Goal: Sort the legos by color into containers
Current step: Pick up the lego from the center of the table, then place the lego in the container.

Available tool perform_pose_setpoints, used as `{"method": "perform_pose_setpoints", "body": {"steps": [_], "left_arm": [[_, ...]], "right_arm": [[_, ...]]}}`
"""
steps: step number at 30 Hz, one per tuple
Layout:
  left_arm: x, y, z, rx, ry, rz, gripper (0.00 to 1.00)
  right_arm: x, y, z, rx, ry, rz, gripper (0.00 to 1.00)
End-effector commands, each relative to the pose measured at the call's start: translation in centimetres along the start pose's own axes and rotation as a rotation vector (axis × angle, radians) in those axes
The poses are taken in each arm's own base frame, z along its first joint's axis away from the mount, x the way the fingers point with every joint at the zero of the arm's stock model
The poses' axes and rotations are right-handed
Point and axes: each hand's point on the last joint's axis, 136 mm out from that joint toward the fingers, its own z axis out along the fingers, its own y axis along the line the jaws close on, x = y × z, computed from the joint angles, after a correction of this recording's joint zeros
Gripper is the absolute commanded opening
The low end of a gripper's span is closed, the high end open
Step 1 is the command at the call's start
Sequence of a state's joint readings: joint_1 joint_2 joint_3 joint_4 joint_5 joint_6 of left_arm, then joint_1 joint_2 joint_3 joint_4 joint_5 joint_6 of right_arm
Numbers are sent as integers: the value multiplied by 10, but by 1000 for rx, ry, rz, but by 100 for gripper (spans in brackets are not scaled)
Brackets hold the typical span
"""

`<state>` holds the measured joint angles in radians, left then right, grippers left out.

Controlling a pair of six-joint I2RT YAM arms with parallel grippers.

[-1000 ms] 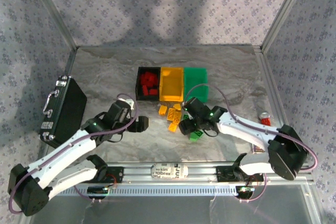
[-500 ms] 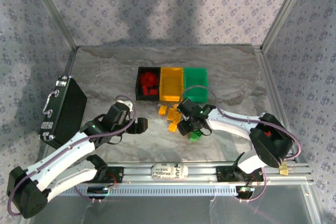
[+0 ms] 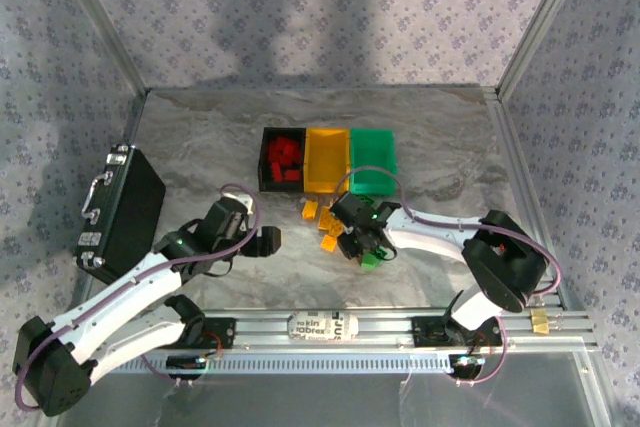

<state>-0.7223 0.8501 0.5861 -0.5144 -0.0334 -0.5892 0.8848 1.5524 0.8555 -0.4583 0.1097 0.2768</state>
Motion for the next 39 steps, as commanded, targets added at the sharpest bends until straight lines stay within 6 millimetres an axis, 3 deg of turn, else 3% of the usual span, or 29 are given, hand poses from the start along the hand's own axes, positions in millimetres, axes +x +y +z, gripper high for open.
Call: {"method": "perform_pose_setpoints", "body": {"steps": [1, 10, 14, 18, 28, 30, 32, 34, 39], "left_arm": [[-3, -5, -2, 25, -22, -5, 88], [-1, -2, -2, 15, -21, -8, 88], [0, -2, -2, 14, -19, -9, 87], [1, -4, -3, 13, -18, -4, 87], [8, -13, -5, 6, -18, 24, 87], [9, -15, -5, 7, -20, 31, 87], [10, -19, -4, 11, -16, 36, 87], [11, -22, -4, 13, -13, 43, 87], [14, -29, 0, 21, -5, 63, 87]], "right_arm": [[-12, 1, -9, 26, -31, 0, 33], [-44, -1, -46, 52, -136, 5, 32], [-73, -10, -65, 59, -194, 23, 32], [-115, -22, -83, 63, -246, 51, 33], [-181, -50, -76, 93, -222, 90, 33], [-194, -55, -69, 96, -220, 103, 38], [-204, -60, -66, 102, -212, 128, 56], [-210, -60, -71, 109, -225, 135, 67], [-200, -54, -88, 63, -291, 159, 72]]}}
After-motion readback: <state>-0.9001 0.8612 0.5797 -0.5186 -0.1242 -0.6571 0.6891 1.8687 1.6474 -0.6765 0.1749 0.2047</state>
